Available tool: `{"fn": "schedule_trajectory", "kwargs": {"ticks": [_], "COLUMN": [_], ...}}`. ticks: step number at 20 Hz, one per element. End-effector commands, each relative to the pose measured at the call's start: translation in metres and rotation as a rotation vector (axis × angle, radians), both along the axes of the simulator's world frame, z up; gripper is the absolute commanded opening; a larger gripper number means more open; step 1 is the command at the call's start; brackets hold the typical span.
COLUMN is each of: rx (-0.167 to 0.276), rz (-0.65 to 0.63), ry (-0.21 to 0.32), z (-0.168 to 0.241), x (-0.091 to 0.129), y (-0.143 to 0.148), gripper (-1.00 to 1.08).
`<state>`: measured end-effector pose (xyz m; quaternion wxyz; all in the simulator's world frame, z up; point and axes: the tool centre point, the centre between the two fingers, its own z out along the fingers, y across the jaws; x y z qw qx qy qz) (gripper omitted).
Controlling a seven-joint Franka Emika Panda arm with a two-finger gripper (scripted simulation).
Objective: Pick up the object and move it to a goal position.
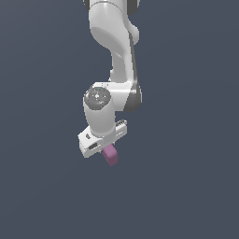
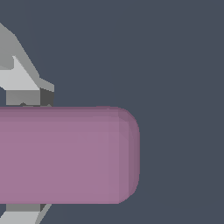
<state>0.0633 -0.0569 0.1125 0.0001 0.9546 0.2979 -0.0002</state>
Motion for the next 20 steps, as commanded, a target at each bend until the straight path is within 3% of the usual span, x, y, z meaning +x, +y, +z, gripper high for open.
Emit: {"fn": "schedule_trajectory", "kwargs": {"ticks": [1,10,20], "rx": [0.0,0.0,0.0], "rz": [0.0,0.0,0.0], "ry": [-0.001,-0.001,-0.001], "z": [0.003,0.008,0.01], "x": [0.014,0.046,0.057], "y": [0.004,0.015,0.018], "gripper": [-1.0,-1.0,-1.0]}}
